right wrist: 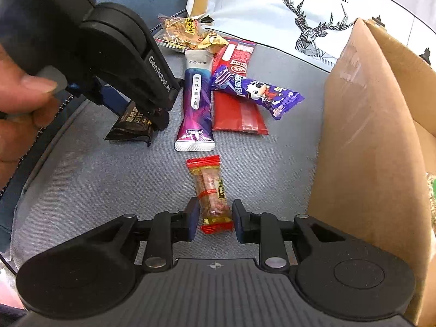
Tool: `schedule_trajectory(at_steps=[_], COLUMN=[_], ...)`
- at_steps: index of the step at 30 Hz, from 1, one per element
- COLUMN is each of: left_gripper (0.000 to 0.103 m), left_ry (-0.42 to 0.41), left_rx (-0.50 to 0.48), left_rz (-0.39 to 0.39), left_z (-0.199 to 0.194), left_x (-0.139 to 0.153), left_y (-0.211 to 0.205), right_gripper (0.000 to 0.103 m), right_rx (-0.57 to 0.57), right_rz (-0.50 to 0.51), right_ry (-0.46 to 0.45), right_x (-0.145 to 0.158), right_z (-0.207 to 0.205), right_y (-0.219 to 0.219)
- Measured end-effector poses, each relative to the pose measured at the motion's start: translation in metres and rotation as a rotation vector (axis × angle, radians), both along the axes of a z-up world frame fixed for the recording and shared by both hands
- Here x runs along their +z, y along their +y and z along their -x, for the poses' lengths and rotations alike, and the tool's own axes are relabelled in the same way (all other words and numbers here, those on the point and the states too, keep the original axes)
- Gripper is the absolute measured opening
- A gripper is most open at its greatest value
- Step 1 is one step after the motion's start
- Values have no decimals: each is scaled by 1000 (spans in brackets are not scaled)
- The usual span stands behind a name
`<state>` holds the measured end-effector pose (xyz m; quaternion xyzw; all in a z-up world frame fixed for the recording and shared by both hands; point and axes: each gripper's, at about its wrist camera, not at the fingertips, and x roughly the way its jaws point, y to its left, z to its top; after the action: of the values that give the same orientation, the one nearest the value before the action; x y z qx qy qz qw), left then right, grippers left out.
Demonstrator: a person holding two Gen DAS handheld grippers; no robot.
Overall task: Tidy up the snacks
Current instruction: 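Grasp the red-wrapped candy with the right tool while the left tool reaches the biscuit packet, then grasp the dark brown biscuit packet with the left tool and lift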
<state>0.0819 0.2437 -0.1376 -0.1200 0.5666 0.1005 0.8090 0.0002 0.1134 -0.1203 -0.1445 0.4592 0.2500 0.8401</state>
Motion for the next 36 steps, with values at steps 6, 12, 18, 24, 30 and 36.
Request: schedule_trajectory(at_steps=[6,12,18,24,30,36], left_gripper=[59,70,70,68,43,42], left_ry=[-28,-16,-13,-16,-18,-98], left_rx=[64,76,71,66,62,137], left_rz=[46,39,12,-3,-45,-5], left_z=[2,0,-4,-5,-6,-3], left_x=[5,-1,-7,-8,-7,13], left_y=[12,11,3,-1,-2,7], right_gripper=[23,24,26,26,23,22], right_rx=[23,21,36,41,45,11], right_rz=[-43,-29,-18,-18,-19,-87], right_ry=[-2,37,25,23,10,-48], right_x=[6,-3,-3,-2,1,29], right_z=[-2,-5,-5,-3,-2,-1], right_y=[1,2,5,5,5,-3])
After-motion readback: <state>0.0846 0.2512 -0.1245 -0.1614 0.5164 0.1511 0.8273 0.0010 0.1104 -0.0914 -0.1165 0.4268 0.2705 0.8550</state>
